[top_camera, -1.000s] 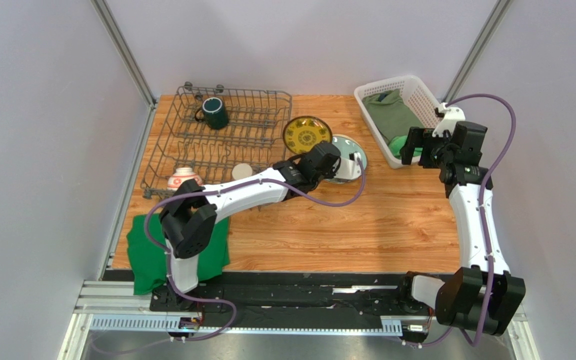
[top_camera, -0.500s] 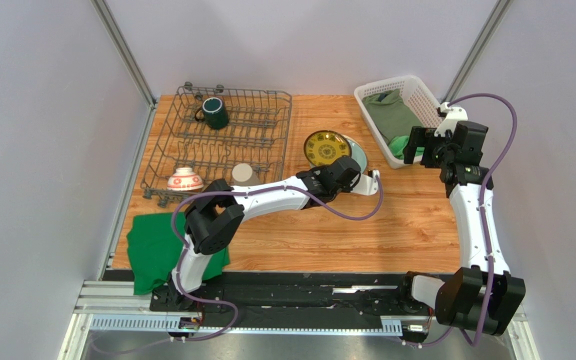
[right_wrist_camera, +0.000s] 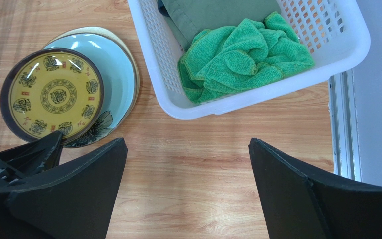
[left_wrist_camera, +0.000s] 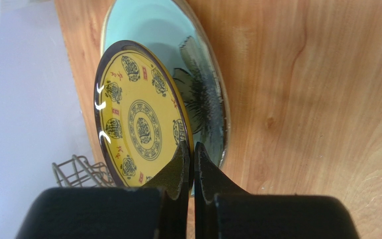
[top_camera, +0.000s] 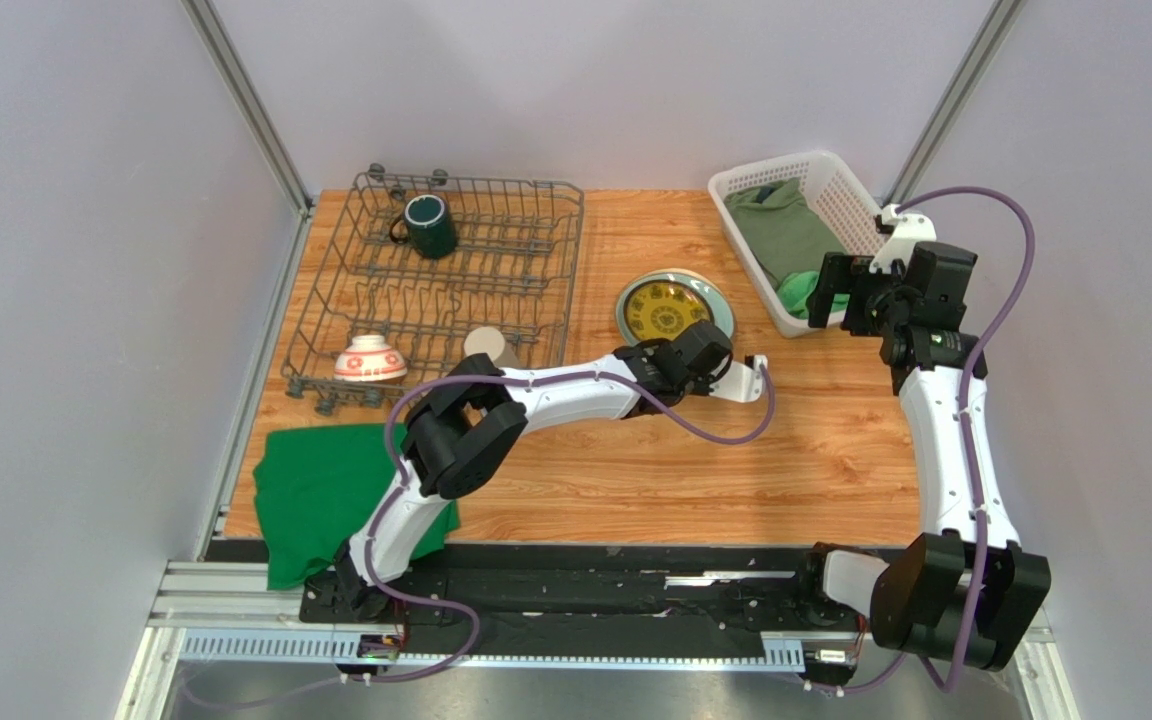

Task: Unload the mixed dishes from the dish rack
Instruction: Place the plate at the center of the board.

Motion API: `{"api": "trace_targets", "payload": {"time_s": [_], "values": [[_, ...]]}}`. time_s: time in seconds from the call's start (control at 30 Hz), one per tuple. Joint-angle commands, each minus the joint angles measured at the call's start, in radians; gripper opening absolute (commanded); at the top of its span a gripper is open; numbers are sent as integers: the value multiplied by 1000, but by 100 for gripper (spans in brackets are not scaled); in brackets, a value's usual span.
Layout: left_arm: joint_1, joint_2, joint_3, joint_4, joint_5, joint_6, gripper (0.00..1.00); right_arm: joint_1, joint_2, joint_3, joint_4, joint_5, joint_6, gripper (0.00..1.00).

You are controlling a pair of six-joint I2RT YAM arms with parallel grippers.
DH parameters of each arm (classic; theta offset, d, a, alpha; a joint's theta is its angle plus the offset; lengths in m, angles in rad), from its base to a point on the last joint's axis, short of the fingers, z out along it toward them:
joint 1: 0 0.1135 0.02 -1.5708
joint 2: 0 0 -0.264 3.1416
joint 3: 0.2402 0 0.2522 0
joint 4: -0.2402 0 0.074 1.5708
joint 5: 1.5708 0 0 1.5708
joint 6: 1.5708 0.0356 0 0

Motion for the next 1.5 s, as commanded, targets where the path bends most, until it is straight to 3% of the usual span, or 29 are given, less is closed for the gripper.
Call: {"api": "trace_targets", "payload": {"time_s": [0.0,0.33,0.77,1.47], "values": [[-3,17,57,34,19,19,0,-6,7,37,16,-9,7,99],[-3,46,73,38,24,29,0,-7,12,37,15,-17,5,99],[3,69,99,27,25,36,9,-15,7,37,13,-29,8,99],[24,75,112,24,8,26,36,-18,4,37,12,-32,7,99]]}}
